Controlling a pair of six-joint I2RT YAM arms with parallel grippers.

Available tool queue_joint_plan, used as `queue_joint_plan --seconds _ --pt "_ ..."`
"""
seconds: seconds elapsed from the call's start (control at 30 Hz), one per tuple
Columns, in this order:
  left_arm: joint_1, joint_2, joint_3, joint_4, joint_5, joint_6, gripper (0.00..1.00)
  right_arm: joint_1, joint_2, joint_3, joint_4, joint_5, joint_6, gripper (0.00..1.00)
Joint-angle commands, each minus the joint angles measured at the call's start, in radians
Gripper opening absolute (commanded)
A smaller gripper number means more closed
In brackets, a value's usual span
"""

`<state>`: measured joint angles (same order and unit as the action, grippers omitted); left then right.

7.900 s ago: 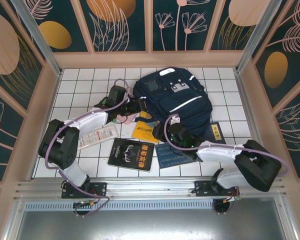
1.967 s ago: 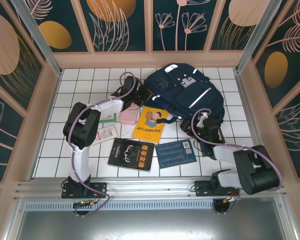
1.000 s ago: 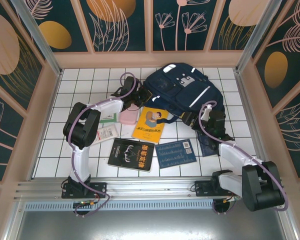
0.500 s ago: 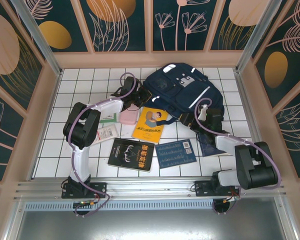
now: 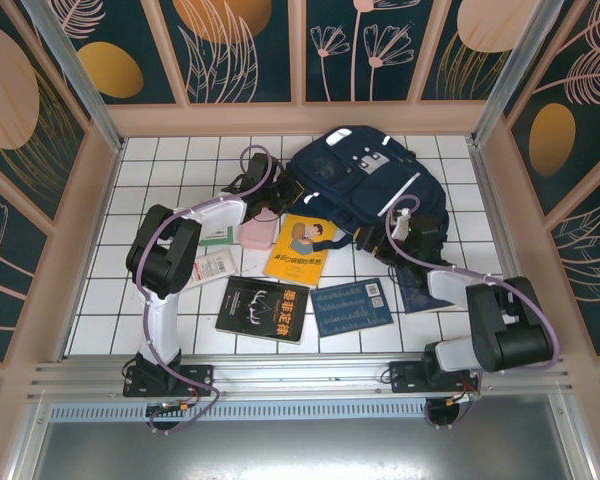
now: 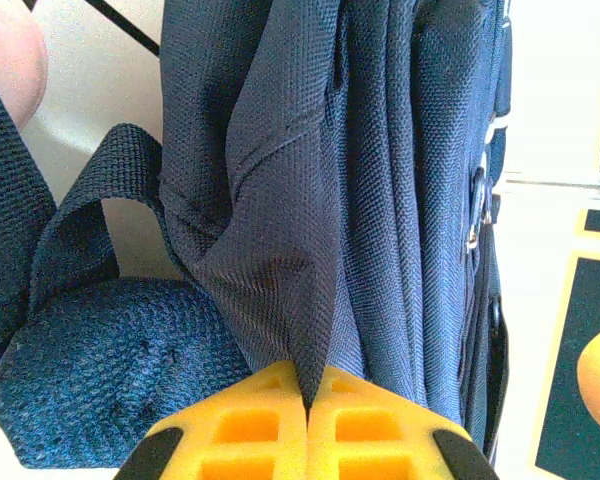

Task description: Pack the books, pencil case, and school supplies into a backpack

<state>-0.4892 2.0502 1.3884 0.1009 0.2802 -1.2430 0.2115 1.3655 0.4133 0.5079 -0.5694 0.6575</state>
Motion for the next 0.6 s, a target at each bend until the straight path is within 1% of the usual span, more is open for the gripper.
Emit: queue_joint_plan --seconds 0.0,0.13,0.27,0.4,0.57 --pt "0.001 -0.033 0.023 0.022 0.024 -0.018 0.00 0.038 -0.087 -0.054 -0.011 0.056 0.013 0.60" --pt "-0.003 -0.039 0.035 0.019 0.028 -0.035 0.00 0.057 -0.147 -0.138 0.045 0.110 0.082 0.67" --pt "-0.015 -0.041 0.059 0.007 0.028 -0.041 0.00 0.064 -0.129 -0.164 0.097 0.132 0.132 0.74" --pt "-0.025 -0.048 0.071 -0.001 0.025 -0.047 0.00 0.066 -0.068 -0.173 0.189 0.117 0.178 0.75" --pt "-0.031 -0.057 0.074 -0.001 0.024 -0.053 0.00 0.080 0.032 -0.150 0.317 0.103 0.222 0.74"
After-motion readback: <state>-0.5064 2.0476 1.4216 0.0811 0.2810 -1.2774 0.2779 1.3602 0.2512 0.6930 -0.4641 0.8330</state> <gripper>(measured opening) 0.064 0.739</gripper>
